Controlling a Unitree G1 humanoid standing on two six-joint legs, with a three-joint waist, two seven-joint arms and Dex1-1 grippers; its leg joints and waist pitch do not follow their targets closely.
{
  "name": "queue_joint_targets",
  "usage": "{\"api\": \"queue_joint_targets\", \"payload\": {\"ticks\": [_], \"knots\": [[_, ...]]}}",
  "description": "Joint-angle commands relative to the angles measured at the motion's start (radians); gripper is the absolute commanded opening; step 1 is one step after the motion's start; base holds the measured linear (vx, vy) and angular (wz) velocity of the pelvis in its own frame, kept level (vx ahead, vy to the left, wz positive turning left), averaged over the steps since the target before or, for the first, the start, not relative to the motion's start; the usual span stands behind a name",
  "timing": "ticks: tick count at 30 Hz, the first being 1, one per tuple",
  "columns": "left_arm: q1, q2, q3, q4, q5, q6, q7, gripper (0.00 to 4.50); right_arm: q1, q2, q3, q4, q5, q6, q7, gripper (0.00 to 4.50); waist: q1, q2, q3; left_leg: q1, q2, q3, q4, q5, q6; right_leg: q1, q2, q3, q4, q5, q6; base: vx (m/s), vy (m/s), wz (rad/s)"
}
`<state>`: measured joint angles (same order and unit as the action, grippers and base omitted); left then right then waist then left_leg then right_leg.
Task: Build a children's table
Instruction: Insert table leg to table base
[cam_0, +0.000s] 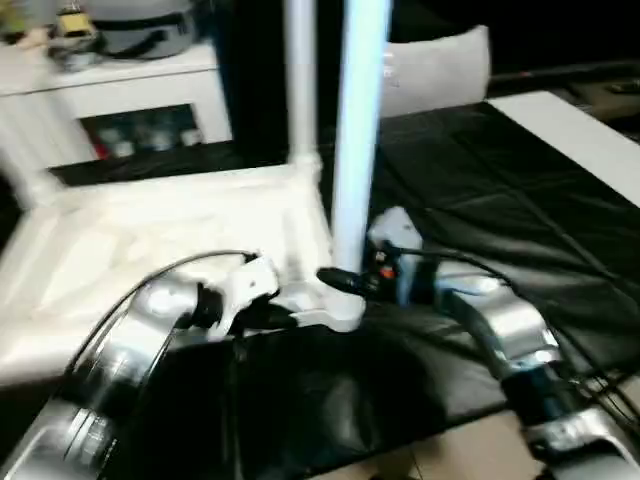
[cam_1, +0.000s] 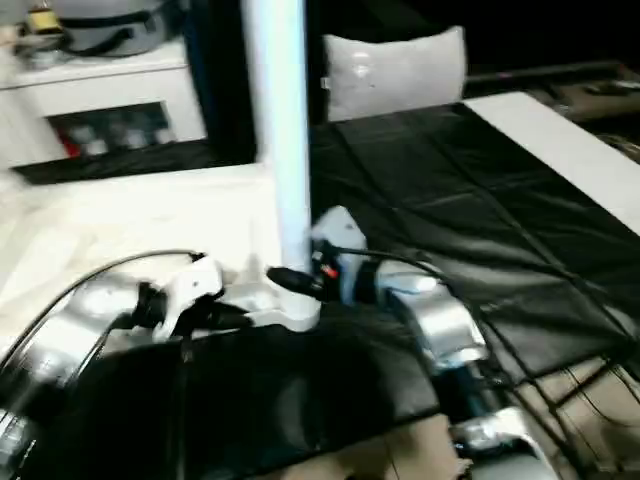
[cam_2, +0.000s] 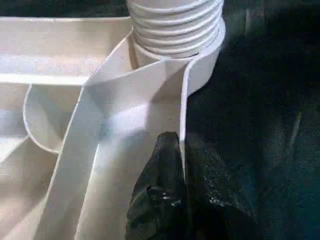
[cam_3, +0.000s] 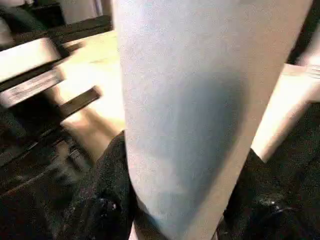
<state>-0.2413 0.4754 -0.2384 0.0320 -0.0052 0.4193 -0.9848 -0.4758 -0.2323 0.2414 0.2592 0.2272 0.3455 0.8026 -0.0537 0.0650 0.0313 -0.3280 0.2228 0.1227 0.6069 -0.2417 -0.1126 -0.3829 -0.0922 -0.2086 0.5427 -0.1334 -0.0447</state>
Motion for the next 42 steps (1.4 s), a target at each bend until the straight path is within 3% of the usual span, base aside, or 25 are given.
{"api": "queue_joint_targets", "payload": {"ticks": [1, 3, 5, 6, 8, 16, 22, 24, 26, 30, 34, 37, 42], "knots": [[0.042, -0.003, 0.063, -0.192, -0.031, 0.098, 0.035, 0.0, 0.051, -0.032, -0.01, 0.15, -0.089, 0.075, -0.106, 1.86, 0.018, -0.002, -0.05, -0.027, 0.01, 0.005, -0.077, -0.207, 0.058, 0.068, -0.069, 0.06, -0.058, -0.416, -0.063, 0.0, 0.0, 0.0], [0.059, -0.011, 0.058, -0.24, -0.025, 0.133, 0.051, 0.0, 0.051, -0.029, -0.011, 0.146, -0.088, 0.071, -0.109, 1.86, 0.025, 0.002, -0.045, -0.022, 0.006, 0.007, -0.077, -0.219, 0.069, 0.06, -0.063, 0.058, -0.067, -0.446, -0.055, 0.0, 0.0, 0.0], [0.075, -0.023, 0.045, -0.323, -0.022, 0.211, 0.085, 0.0, 0.051, -0.023, -0.012, 0.138, -0.086, 0.071, -0.121, 1.86, 0.03, 0.0, -0.042, -0.016, 0.006, 0.009, -0.077, -0.251, 0.063, 0.057, -0.062, 0.056, -0.071, -0.483, -0.041, 0.0, 0.0, 0.0], [0.071, -0.03, 0.036, -0.36, -0.022, 0.25, 0.103, 0.0, 0.048, -0.02, -0.016, 0.139, -0.083, 0.072, -0.126, 1.86, 0.043, -0.003, -0.04, -0.011, 0.002, 0.011, -0.076, -0.269, 0.063, 0.052, -0.061, 0.053, -0.08, -0.522, -0.021, 0.0, 0.0, 0.0], [0.063, -0.037, 0.031, -0.368, -0.03, 0.258, 0.114, 0.0, 0.042, -0.019, -0.015, 0.147, -0.082, 0.065, -0.121, 1.86, 0.049, -0.003, -0.039, -0.009, 0.0, 0.011, -0.074, -0.278, 0.061, 0.05, -0.06, 0.05, -0.086, -0.541, -0.006, 0.0, 0.0, 0.0], [-0.015, -0.052, 0.012, -0.253, 0.026, 0.188, 0.173, 0.0, 0.047, -0.023, -0.001, 0.137, -0.081, 0.049, -0.101, 1.86, 0.061, -0.01, -0.04, -0.006, -0.002, 0.006, -0.076, -0.314, 0.05, 0.047, -0.06, 0.048, -0.093, -0.556, 0.023, 0.0, 0.0, 0.0], [-0.062, -0.052, 0.0, -0.192, 0.027, 0.139, 0.197, 0.0, 0.086, -0.063, 0.046, 0.114, -0.086, 0.039, -0.023, 1.86, 0.076, -0.006, -0.044, -0.011, 0.0, 0.007, -0.077, -0.288, 0.057, 0.049, -0.062, 0.052, -0.088, -0.525, 0.014, 0.0, 0.0, 0.0], [-0.064, -0.057, 0.005, -0.183, 0.013, 0.133, 0.194, 0.0, 0.088, -0.081, 0.066, 0.122, -0.099, 0.024, 0.003, 1.86, 0.085, -0.008, -0.044, -0.007, 0.002, 0.009, -0.077, -0.287, 0.056, 0.046, -0.063, 0.055, -0.087, -0.52, 0.007, 0.0, 0.0, 0.0], [-0.066, -0.059, 0.005, -0.177, 0.006, 0.121, 0.186, 0.0, 0.087, -0.083, 0.065, 0.129, -0.1, 0.022, 0.003, 1.86, 0.09, -0.011, -0.045, -0.011, 0.003, 0.009, -0.078, -0.274, 0.056, 0.048, -0.064, 0.056, -0.085, -0.511, 0.001, 0.0, 0.0, 0.0], [-0.077, -0.069, 0.007, -0.139, -0.013, 0.074, 0.171, 0.0, 0.103, -0.095, 0.064, 0.14, -0.109, 0.006, -0.003, 1.86, 0.092, -0.013, -0.043, -0.009, 0.002, 0.011, -0.079, -0.278, 0.054, 0.045, -0.063, 0.056, -0.087, -0.522, 0.002, 0.0, 0.0, 0.0], [-0.086, -0.073, 0.009, -0.111, -0.032, 0.058, 0.164, 0.0, 0.126, -0.098, 0.052, 0.114, -0.089, 0.015, -0.006, 1.86, 0.092, -0.007, -0.038, -0.003, -0.002, 0.011, -0.077, -0.32, 0.047, 0.042, -0.061, 0.047, -0.1, -0.577, 0.033, 0.0, 0.0, 0.0], [-0.09, -0.078, 0.008, -0.101, -0.059, 0.049, 0.146, 0.0, 0.138, -0.104, 0.045, 0.107, -0.083, 0.009, -0.009, 1.86, 0.085, -0.009, -0.038, 0.001, -0.005, 0.009, -0.074, -0.351, 0.044, 0.04, -0.059, 0.037, -0.109, -0.611, 0.06, 0.0, 0.0, 0.0], [-0.097, -0.063, -0.013, -0.075, -0.051, 0.014, 0.123, 0.0, 0.15, -0.108, 0.034, 0.099, -0.077, 0.008, -0.008, 1.86, 0.078, -0.003, -0.034, 0.001, -0.002, 0.003, -0.078, -0.383, 0.044, 0.041, -0.058, 0.033, -0.112, -0.617, 0.063, 0.0, 0.0, 0.0]]}}
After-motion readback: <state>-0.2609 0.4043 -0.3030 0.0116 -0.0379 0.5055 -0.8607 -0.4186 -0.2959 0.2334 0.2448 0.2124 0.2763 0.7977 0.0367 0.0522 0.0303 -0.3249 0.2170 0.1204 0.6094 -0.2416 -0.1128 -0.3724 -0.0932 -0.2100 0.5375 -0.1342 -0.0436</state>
